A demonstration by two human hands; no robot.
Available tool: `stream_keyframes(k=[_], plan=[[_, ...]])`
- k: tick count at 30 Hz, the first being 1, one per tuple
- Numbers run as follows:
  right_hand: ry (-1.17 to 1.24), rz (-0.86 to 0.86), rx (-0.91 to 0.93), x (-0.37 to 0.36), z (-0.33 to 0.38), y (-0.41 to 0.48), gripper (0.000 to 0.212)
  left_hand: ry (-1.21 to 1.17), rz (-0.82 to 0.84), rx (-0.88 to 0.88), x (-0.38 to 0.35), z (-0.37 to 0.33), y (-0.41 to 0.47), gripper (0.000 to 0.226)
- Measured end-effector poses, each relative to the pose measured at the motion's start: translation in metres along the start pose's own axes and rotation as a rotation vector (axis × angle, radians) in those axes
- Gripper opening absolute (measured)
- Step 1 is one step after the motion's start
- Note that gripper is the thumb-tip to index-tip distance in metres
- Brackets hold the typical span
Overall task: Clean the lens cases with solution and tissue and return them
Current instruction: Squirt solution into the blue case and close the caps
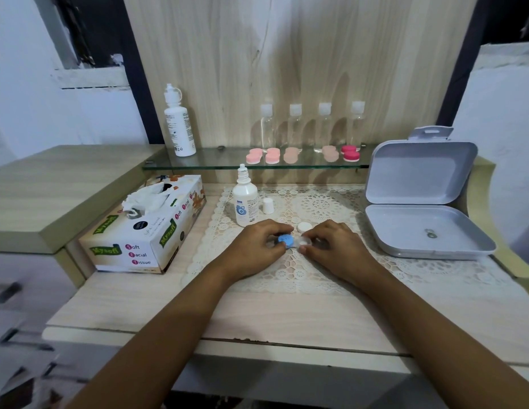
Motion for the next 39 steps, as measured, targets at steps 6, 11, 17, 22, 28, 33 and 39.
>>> stream_keyframes(k=[6, 11, 17, 22, 28, 33, 39], plan=[[-0.010, 0.002, -0.001, -0.0002, -0.0004, -0.0005, 0.031, 0.122, 0.017, -0.030, 0.0000, -0.0004, 0.0005, 0.034], [0.004, 0.002, 0.007, -0.0005, -0.0004, -0.0006, 0.030, 0.180, 0.017, -0.004, -0.0040, 0.0003, 0.0011, 0.035], [0.006, 0.005, 0.006, -0.0003, 0.0006, 0.0011, 0.030, 0.097, 0.028, -0.070, -0.0045, -0.0034, -0.0013, 0.035], [0.000, 0.003, 0.011, 0.0006, 0.0001, -0.0011, 0.029, 0.038, 0.004, -0.014, -0.0067, 0.0027, -0.0021, 0.054], [-0.004, -0.004, 0.015, -0.0002, 0.0005, -0.0007, 0.029, -0.086, 0.023, 0.002, -0.0048, -0.0002, -0.0040, 0.057], [0.006, -0.010, 0.019, 0.0003, 0.0006, -0.0011, 0.029, -0.069, 0.013, 0.002, -0.0067, 0.0004, -0.0038, 0.068], [-0.003, -0.001, 0.010, -0.0004, -0.0002, -0.0010, 0.027, -0.087, 0.028, 0.003, -0.0050, 0.0017, -0.0047, 0.067]])
Point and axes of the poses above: each hand's wrist, its own y-axis towards the middle knuckle, its own x-axis out of the back of the hand, z = x × y, the point moved 4 cm from there along y, towards the middle knuckle, and after that the axes turned 2 degrees about -x, right-handed, at the moved point
